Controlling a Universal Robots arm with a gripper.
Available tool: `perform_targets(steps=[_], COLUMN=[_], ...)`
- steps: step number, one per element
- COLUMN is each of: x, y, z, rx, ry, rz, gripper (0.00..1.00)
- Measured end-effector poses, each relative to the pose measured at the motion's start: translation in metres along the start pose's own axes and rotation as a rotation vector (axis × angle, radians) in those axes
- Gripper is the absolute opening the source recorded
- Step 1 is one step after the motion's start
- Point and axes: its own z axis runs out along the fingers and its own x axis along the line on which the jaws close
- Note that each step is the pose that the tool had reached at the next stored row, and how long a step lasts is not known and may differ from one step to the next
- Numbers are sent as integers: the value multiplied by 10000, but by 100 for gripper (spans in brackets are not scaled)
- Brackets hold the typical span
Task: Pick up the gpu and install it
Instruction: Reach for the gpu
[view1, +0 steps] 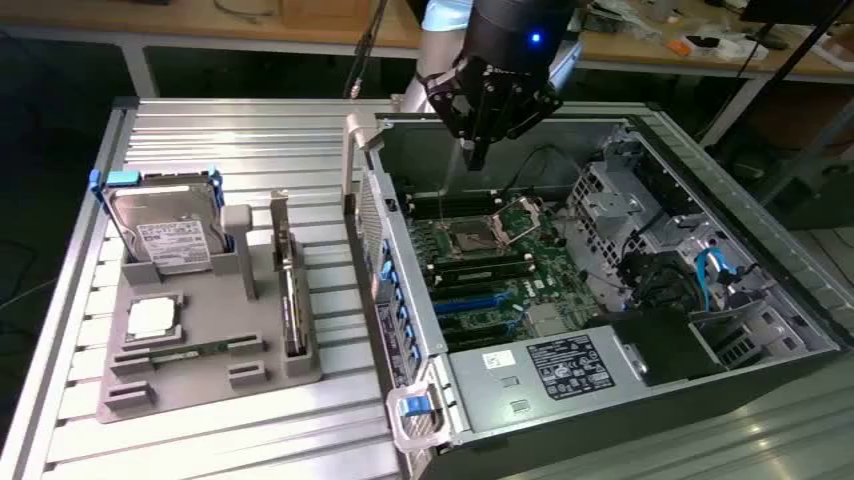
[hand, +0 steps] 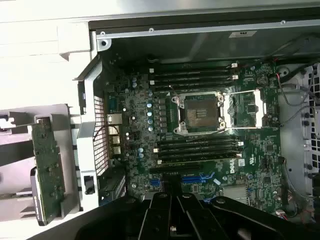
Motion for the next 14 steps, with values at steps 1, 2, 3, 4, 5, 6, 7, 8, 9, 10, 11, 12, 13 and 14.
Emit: perform_targets(steps=[1,2,3,4,5,6,7,8,9,10,11,12,13,14], x=[4,57,114,150,178,205,229,254,278,301,324,347,369,394], y=[0,-4,-9,-11,-13,-15,-17,-19,-21,-23,-24,-26,-28,-30], z=[0,-2,-3,-4,-5,-6,-7,-7,-8,-8,-9,-10,-10,-11], rx=[0,1,1,0,0,1,1,0,0,0,0,1,0,0], ry=[0,0,0,0,0,0,0,0,0,0,0,0,0,0], rz=[1,-1,1,1,0,0,-1,-1,1,1,1,1,0,-1], gripper=[11,11,11,11,11,11,11,11,11,11,11,11,11,11])
